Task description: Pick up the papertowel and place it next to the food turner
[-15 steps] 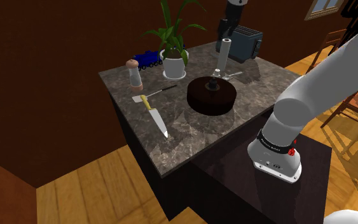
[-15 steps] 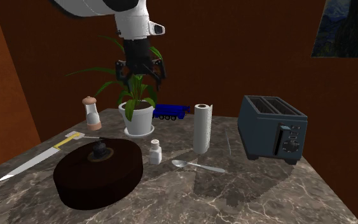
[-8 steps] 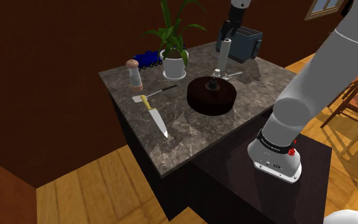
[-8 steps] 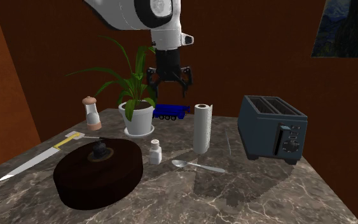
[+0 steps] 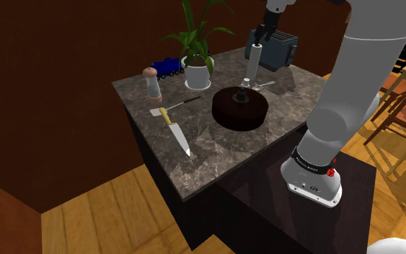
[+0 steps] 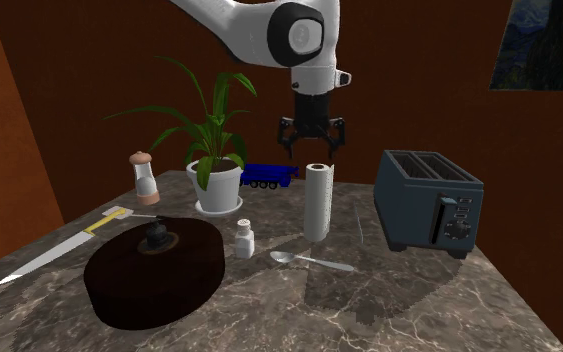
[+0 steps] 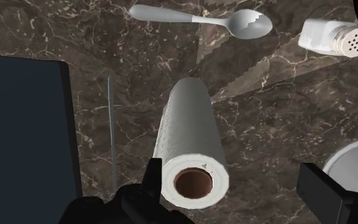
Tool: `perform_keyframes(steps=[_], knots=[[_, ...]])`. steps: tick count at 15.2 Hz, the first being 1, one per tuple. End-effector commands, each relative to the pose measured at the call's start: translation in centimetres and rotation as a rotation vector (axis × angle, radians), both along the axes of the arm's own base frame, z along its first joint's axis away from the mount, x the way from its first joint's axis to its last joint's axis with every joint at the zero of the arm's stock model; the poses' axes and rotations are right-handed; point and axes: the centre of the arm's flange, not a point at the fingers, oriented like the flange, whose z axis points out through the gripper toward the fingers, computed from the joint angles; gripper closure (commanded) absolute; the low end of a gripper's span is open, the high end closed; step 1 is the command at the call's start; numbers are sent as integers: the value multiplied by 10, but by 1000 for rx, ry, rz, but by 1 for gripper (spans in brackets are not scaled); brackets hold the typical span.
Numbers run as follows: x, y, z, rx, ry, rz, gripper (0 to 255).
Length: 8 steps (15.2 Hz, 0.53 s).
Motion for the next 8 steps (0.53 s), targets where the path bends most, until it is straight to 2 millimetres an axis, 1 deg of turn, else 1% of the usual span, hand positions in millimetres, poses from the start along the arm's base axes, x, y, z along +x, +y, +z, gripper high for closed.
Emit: perform_keyframes(steps=[1,8], knots=[[3,-22,-8,5,-7,-13,0],[10,-24,-44,5,-7,-13,0]])
